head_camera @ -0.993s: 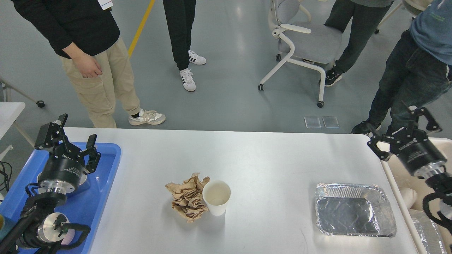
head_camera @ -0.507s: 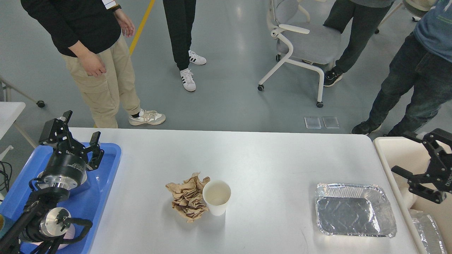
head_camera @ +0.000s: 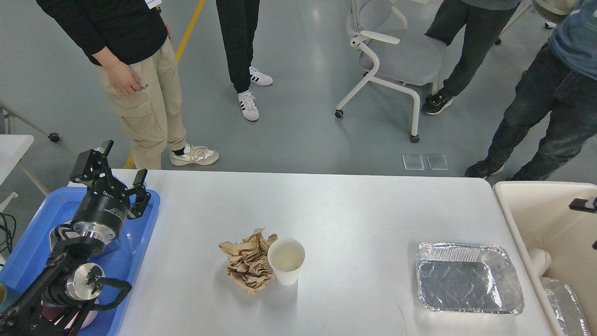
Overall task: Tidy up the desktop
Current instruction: 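Swing the right gripper away and down toward the foil tray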
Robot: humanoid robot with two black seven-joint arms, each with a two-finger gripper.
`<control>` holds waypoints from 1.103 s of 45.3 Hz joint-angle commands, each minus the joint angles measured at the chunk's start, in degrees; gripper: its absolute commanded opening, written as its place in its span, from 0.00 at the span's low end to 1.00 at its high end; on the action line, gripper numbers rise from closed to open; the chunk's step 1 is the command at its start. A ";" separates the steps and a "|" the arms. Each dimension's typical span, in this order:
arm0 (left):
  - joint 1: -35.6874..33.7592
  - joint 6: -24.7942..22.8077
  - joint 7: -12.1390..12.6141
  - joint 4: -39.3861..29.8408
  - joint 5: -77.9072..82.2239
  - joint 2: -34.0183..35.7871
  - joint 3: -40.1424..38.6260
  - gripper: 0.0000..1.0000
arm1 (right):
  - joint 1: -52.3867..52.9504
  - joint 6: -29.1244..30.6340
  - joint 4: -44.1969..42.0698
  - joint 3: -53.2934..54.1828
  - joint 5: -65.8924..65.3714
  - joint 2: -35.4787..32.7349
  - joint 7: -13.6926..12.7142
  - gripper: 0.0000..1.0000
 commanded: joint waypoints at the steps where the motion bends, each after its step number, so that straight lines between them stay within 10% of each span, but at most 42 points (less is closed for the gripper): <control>1: -1.00 -0.97 -0.07 1.70 -0.01 -0.12 0.57 0.97 | 0.32 -4.58 -0.51 -0.01 1.45 -0.52 -0.05 1.00; 12: -1.88 -1.76 0.01 3.63 -0.01 -0.47 1.18 0.97 | 0.67 -15.04 -0.51 -0.19 3.21 -1.39 -0.05 1.00; 36: -3.02 -1.67 -0.25 4.33 -0.01 -0.91 2.85 0.97 | 4.80 -1.16 -13.60 -2.37 1.29 10.03 8.12 1.00; 44: -2.67 -1.76 -0.69 4.33 0.08 -0.65 2.68 0.97 | 7.08 -0.28 -15.18 -9.50 -14.60 13.71 15.50 1.00; 50: -1.62 -1.76 -0.78 4.33 0.08 -0.21 1.97 0.97 | 9.99 -0.45 -16.68 -9.94 -23.85 18.99 16.39 1.00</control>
